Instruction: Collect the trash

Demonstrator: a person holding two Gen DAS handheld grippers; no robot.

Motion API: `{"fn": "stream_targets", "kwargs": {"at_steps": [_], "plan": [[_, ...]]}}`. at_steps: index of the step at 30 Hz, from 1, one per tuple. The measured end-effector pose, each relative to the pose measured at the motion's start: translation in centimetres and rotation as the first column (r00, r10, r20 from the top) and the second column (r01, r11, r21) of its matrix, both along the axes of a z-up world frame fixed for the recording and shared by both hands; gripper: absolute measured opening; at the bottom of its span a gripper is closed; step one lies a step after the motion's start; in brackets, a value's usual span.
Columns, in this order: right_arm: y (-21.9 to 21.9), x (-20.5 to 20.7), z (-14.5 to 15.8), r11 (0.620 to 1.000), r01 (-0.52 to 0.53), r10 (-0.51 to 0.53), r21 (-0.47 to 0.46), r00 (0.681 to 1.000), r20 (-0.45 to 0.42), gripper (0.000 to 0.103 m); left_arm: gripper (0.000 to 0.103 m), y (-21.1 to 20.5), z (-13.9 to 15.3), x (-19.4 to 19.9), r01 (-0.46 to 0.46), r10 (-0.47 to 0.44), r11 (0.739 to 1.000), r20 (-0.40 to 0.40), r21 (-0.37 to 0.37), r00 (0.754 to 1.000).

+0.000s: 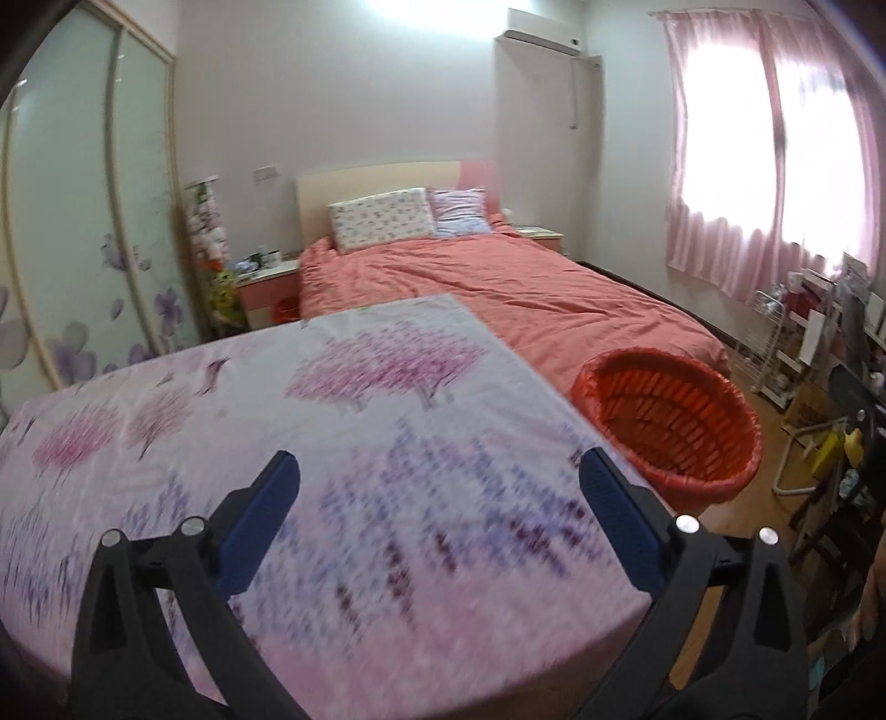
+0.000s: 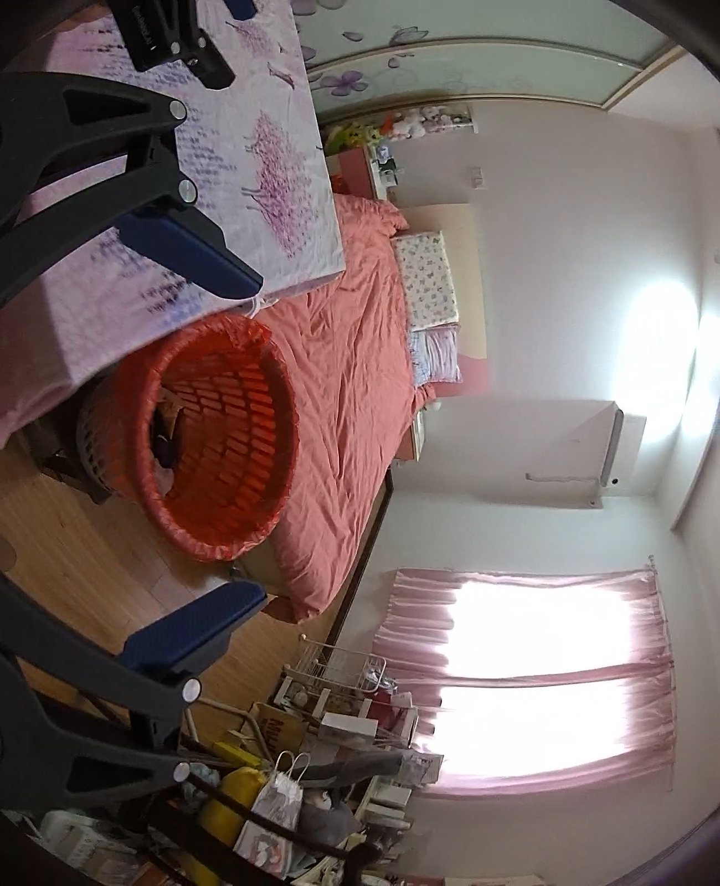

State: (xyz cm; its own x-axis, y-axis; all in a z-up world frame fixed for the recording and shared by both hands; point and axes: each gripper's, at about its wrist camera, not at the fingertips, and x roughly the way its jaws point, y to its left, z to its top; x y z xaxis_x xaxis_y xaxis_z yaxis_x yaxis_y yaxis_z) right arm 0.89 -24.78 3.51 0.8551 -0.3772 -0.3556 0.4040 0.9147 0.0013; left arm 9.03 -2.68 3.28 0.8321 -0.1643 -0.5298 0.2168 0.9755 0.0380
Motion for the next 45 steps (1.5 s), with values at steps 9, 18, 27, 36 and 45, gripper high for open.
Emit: {"fn": "stream_targets", "kwargs": {"at_steps": [9, 18, 27, 36, 45], "plan": [[2.6, -2.6, -1.1, 1.000, 0.020, -0.020, -0.008, 1.000, 0.003, 0.101, 0.099, 3.2, -1.8, -6.5, -0.153, 0.154, 0.988, 0.058, -0.015, 0.986], [3.1, -3.3, -1.7, 1.000, -0.016, 0.016, 0.003, 1.000, -0.016, 0.101, 0.099, 4.6, -2.8, -8.3, -0.197, 0.198, 0.980, 0.045, -0.034, 0.979], [3.7, -3.1, -2.9, 1.000, -0.006, 0.008, 0.029, 0.997, -0.081, 0.101, 0.099, 5.1, -4.1, -8.3, -0.199, 0.199, 0.978, -0.010, -0.059, 0.980], [4.4, -3.4, -3.8, 1.000, -0.001, 0.004, 0.025, 0.994, -0.113, 0.101, 0.099, 4.9, -4.4, -8.3, -0.196, 0.195, 0.979, -0.024, -0.059, 0.981], [3.8, -3.2, -3.9, 0.999, 0.039, -0.037, 0.020, 0.992, -0.123, 0.101, 0.099, 4.2, -4.5, -8.2, -0.176, 0.174, 0.982, -0.035, -0.065, 0.984]]}}
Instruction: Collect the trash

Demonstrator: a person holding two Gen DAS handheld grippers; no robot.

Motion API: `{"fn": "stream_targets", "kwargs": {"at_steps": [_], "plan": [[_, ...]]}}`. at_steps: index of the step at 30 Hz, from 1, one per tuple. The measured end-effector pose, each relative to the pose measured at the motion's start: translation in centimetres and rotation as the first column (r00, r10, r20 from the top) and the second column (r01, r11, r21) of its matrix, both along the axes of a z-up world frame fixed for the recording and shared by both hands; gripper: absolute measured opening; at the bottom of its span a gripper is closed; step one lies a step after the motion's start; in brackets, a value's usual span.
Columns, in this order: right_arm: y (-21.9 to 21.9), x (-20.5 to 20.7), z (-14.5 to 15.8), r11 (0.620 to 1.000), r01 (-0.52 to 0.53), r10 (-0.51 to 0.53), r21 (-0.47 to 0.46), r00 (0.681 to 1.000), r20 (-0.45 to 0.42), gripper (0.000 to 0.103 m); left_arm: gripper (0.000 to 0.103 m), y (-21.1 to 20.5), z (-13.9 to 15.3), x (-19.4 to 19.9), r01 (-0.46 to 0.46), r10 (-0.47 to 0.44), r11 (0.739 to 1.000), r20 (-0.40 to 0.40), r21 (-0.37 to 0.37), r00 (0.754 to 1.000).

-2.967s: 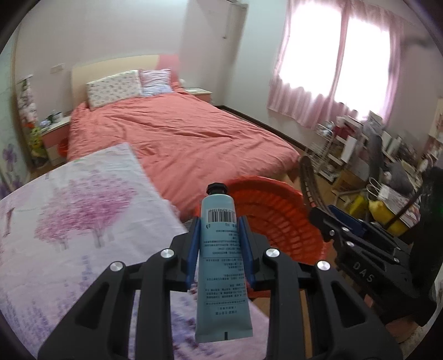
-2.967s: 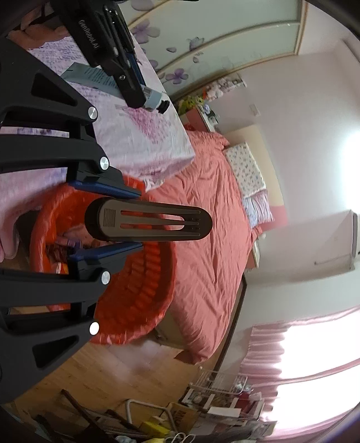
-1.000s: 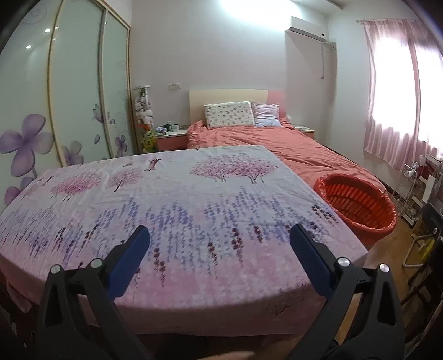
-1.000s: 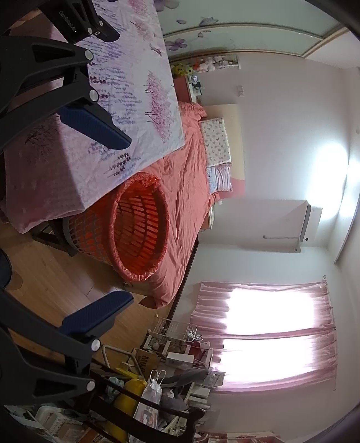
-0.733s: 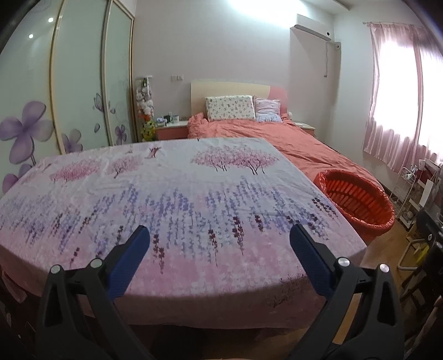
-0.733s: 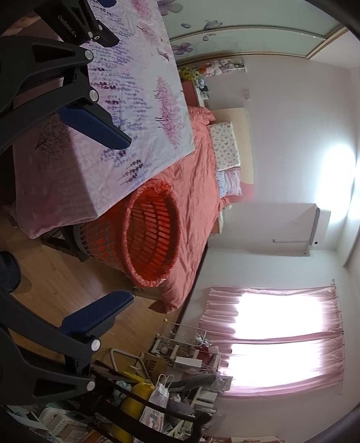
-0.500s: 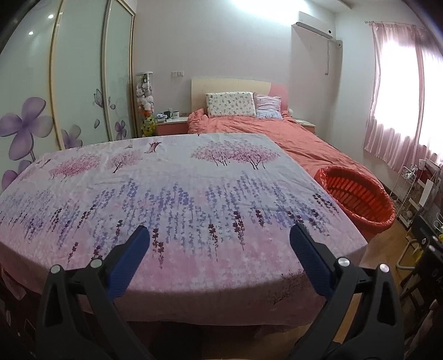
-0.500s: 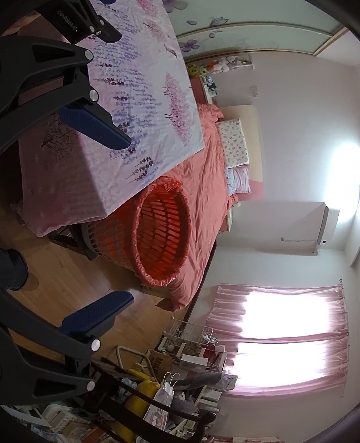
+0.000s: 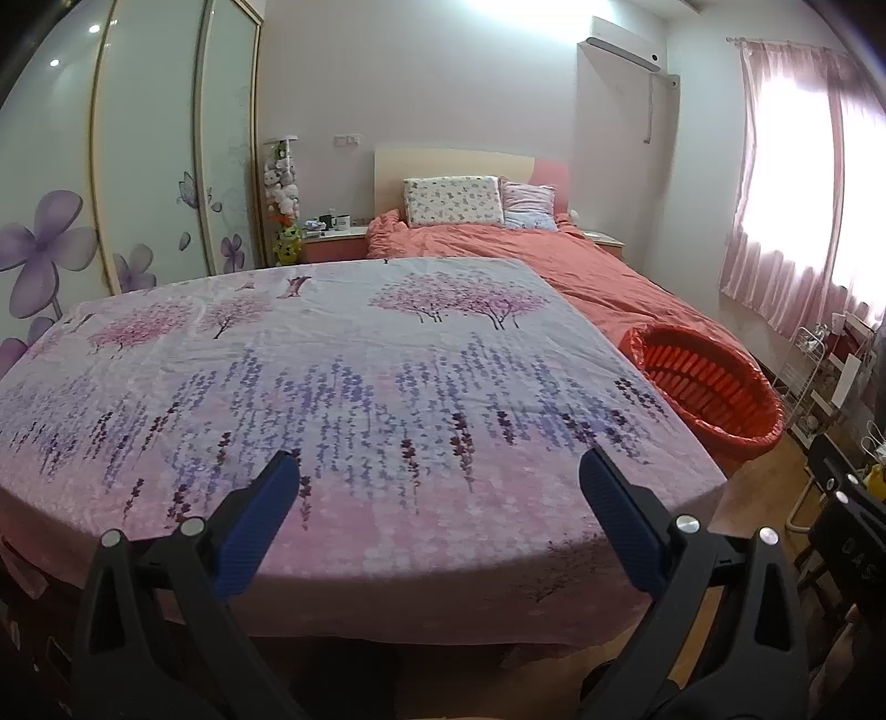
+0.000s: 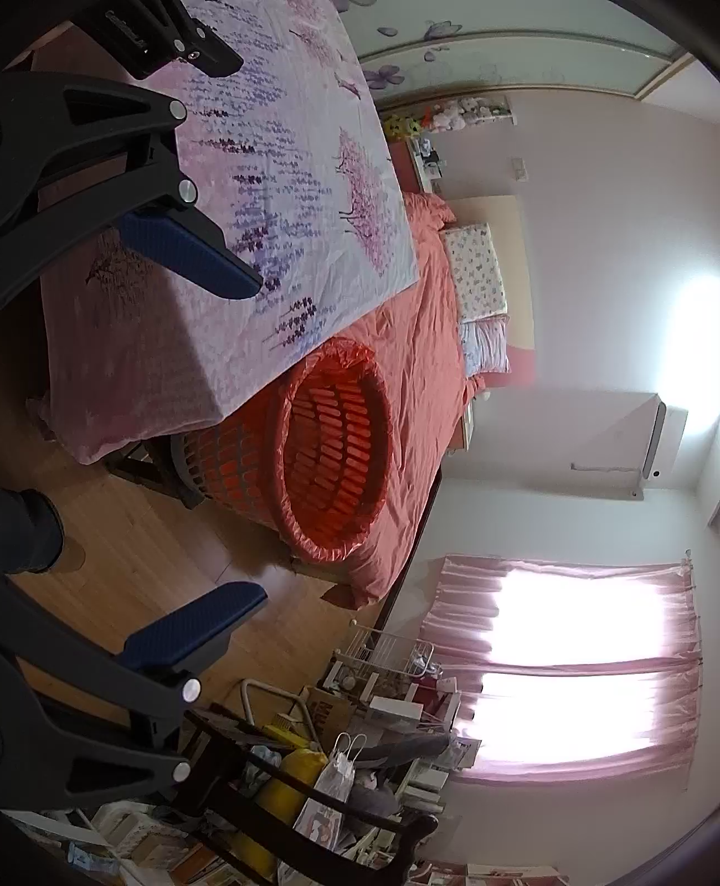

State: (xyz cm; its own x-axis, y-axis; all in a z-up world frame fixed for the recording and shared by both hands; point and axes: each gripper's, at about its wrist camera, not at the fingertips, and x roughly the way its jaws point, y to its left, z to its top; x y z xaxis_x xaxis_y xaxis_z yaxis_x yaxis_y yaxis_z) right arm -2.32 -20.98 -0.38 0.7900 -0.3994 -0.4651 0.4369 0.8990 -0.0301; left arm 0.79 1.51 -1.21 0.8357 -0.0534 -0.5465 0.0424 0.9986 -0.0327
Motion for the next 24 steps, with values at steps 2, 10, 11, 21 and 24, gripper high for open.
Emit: {"fn": "stream_targets", "kwargs": {"at_steps": [2, 10, 11, 21, 24], "plan": [[-0.2, 0.0, 0.0, 1.000, 0.007, -0.007, 0.002, 1.000, -0.002, 0.101, 0.099, -0.4, 0.0, 0.0, 0.011, -0.011, 1.000, -0.001, 0.000, 1.000], [-0.8, -0.2, 0.1, 1.000, 0.027, -0.027, 0.000, 1.000, 0.002, 0.101, 0.099, -1.7, 0.3, 0.2, 0.037, -0.037, 0.999, 0.005, 0.002, 0.999], [-0.8, -0.2, 0.2, 1.000, 0.029, -0.029, -0.001, 1.000, 0.004, 0.101, 0.099, -1.8, 0.4, 0.2, 0.037, -0.037, 0.999, 0.010, 0.003, 0.999], [-1.2, -0.1, 0.4, 0.999, 0.035, -0.036, 0.007, 0.999, 0.014, 0.101, 0.099, -2.7, 1.8, 0.1, 0.039, -0.040, 0.999, 0.053, 0.023, 0.998], [-1.2, -0.1, 0.4, 0.999, 0.035, -0.035, 0.008, 0.999, 0.014, 0.101, 0.099, -2.8, 1.9, 0.1, 0.038, -0.040, 0.999, 0.055, 0.026, 0.998]]}}
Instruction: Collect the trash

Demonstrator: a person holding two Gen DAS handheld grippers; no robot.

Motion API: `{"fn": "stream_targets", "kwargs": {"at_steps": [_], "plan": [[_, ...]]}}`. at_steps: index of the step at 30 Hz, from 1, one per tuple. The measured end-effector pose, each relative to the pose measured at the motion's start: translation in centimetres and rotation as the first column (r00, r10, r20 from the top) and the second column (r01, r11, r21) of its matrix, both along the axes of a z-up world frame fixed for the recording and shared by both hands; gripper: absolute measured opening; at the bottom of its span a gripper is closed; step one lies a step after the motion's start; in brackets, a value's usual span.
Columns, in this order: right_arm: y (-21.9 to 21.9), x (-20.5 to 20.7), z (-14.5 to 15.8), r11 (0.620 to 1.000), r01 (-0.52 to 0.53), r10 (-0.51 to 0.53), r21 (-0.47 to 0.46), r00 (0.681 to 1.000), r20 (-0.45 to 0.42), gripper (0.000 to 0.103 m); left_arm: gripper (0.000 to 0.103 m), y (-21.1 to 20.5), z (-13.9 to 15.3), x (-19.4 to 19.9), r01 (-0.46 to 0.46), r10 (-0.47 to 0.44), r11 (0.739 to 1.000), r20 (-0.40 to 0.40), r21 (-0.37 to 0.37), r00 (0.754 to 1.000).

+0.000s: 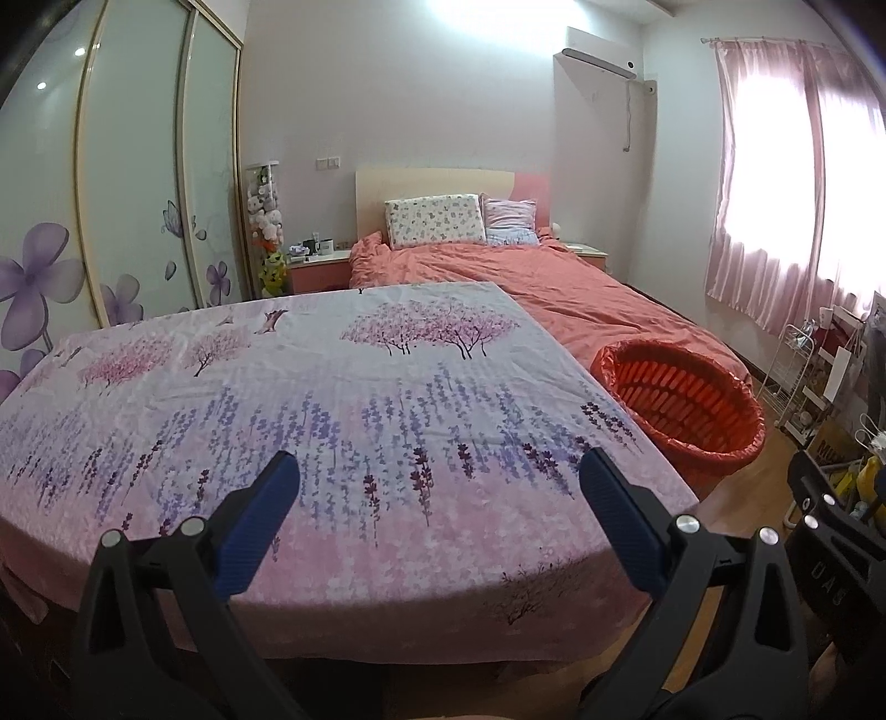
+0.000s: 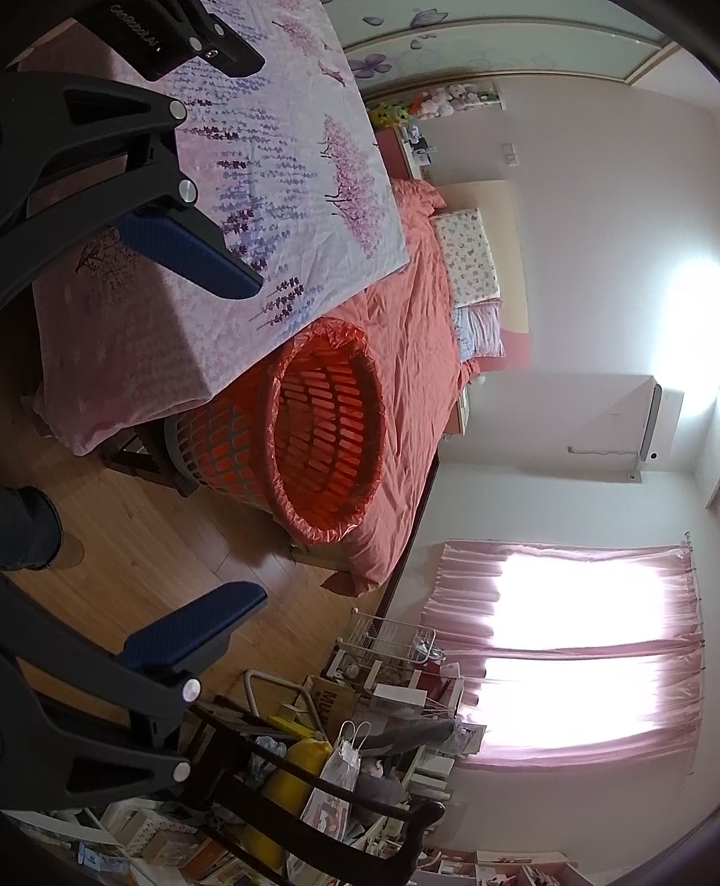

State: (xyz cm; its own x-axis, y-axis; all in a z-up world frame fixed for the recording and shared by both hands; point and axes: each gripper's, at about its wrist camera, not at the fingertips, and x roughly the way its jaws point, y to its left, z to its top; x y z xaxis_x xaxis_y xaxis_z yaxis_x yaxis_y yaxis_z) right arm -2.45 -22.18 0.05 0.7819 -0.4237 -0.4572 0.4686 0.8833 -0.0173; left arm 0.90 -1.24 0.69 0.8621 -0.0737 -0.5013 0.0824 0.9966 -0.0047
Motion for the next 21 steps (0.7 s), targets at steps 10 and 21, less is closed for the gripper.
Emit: {"fn": "stream_targets", "kwargs": {"at_steps": [10, 21], "plan": [[0.11, 0.05, 0.02, 1.000, -0.003, 0.003, 0.003, 1.000, 0.000, 0.101, 0.099, -0.09, 0.21, 0.04, -0.001, 0.001, 1.000, 0.002, -0.001, 1.000], [0.13, 0.16, 0.09, 1.000, -0.002, 0.002, 0.005, 1.000, 0.002, 0.101, 0.099, -0.76, 0.59, -0.06, 0.013, -0.013, 1.000, 0.009, 0.003, 1.000]]}}
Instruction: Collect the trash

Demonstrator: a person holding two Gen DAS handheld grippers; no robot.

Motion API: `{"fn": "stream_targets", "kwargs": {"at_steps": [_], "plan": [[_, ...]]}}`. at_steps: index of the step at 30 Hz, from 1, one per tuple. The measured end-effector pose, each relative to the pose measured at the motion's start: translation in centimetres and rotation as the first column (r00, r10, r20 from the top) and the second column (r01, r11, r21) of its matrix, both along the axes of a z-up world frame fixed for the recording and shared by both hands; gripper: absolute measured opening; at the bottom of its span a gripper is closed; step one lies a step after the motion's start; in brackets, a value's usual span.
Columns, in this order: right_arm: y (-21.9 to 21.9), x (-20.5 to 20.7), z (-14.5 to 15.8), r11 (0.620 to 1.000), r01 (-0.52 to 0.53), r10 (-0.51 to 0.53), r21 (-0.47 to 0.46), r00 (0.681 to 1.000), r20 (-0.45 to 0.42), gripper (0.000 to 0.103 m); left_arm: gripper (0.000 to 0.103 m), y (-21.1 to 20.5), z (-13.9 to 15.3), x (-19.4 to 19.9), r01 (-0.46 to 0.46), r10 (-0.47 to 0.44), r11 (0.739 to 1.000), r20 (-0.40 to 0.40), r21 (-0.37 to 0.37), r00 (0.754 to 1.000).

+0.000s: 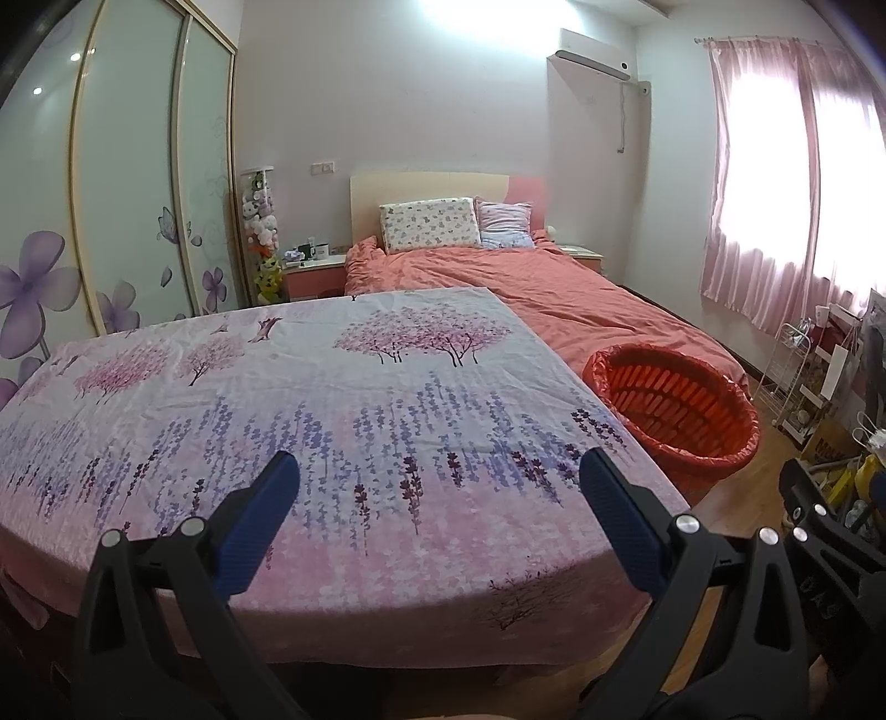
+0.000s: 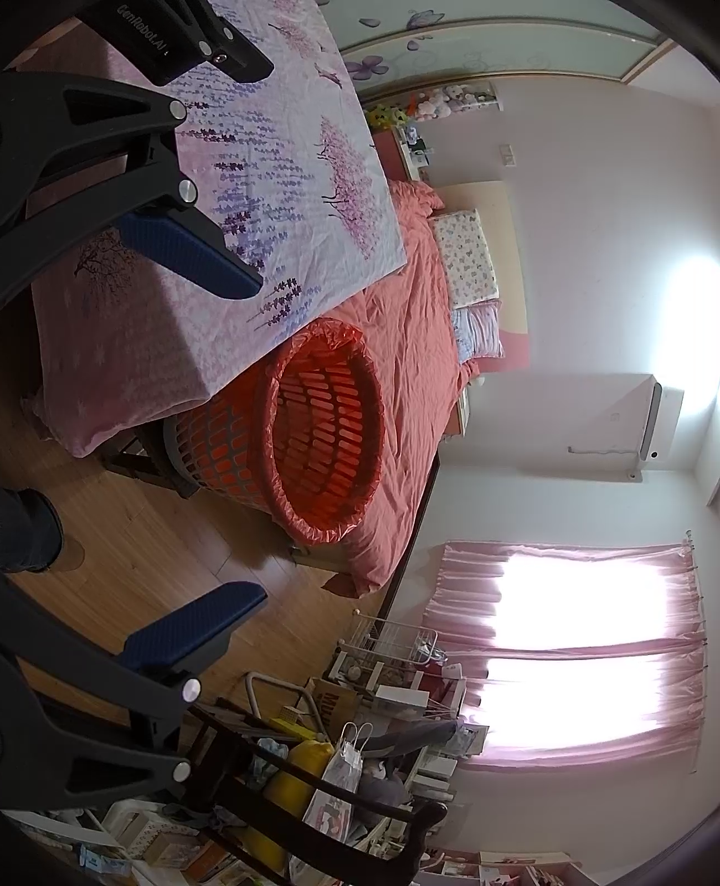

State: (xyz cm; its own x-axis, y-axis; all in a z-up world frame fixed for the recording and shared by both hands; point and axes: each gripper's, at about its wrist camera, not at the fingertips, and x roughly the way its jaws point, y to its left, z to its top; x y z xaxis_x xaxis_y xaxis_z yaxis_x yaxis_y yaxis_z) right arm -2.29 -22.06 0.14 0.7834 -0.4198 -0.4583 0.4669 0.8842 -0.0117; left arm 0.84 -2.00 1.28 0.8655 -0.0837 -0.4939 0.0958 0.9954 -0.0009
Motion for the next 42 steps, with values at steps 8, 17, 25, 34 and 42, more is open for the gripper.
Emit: {"fn": "stream_targets", "kwargs": {"at_steps": [8, 17, 25, 34, 42], "plan": [[0.03, 0.00, 0.04, 1.000, 0.000, 0.000, 0.000, 1.000, 0.001, 0.101, 0.099, 0.14, -0.13, 0.02, -0.006, 0.006, 1.000, -0.007, 0.000, 1.000], [-0.01, 0.00, 0.05, 1.000, 0.000, 0.000, 0.001, 1.000, 0.000, 0.101, 0.099, 0.58, -0.51, 0.35, -0.015, 0.015, 1.000, -0.022, -0.003, 1.000], [0.04, 0.04, 0.09, 1.000, -0.003, 0.003, 0.001, 1.000, 0.001, 0.101, 0.099, 0.70, -0.53, 0.38, -0.018, 0.018, 1.000, -0.021, -0.004, 1.000], [0.24, 0.06, 0.10, 1.000, -0.007, 0.007, 0.003, 1.000, 0.011, 0.101, 0.099, 0.75, -0.53, 0.39, -0.018, 0.018, 1.000, -0.021, -0.003, 1.000], [0.71, 0.31, 0.73, 1.000, -0.021, 0.021, 0.004, 0.999, 0.026, 0.101, 0.099, 0.84, -0.56, 0.26, -0.027, 0.027, 1.000, -0.021, -0.004, 0.999]]}}
